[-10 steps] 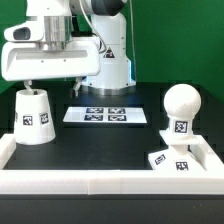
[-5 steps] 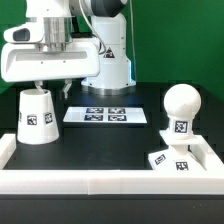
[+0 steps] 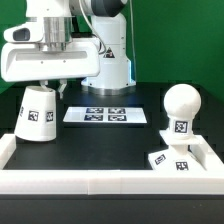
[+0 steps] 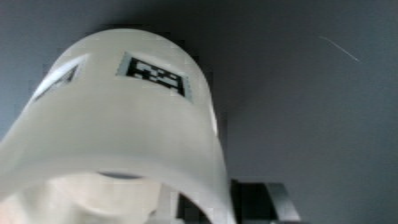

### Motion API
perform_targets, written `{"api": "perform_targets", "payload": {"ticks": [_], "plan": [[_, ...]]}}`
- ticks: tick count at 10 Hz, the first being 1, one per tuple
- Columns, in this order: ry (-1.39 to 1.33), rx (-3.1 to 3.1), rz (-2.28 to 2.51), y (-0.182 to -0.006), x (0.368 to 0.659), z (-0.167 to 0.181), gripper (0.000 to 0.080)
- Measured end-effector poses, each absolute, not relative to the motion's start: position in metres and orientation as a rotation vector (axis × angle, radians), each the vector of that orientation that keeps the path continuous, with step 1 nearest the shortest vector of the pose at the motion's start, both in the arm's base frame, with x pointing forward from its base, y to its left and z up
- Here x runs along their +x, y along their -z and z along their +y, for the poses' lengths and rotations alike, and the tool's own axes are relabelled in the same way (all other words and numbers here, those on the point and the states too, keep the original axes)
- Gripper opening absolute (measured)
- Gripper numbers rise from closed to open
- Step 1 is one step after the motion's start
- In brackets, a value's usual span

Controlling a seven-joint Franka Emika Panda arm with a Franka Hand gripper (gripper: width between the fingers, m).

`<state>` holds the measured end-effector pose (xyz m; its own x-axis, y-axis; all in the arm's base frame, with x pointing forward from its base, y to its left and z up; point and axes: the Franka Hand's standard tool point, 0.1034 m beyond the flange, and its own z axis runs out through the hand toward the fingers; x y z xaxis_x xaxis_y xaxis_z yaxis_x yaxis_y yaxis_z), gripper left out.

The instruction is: Assemble lamp

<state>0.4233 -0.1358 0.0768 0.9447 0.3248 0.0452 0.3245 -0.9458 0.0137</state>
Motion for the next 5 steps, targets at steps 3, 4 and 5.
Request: {"api": "perform_targets", "payload": {"ticks": [3, 4, 5], "plan": [[-0.075, 3.107, 0.474, -0.081, 0.426, -0.123, 0.0043], [-0.068, 3.128, 0.445, -0.090, 0.430, -0.106, 0.0044], [-0.055, 3.146, 0.433, -0.098, 0.436, -0.089, 0.0044]]}}
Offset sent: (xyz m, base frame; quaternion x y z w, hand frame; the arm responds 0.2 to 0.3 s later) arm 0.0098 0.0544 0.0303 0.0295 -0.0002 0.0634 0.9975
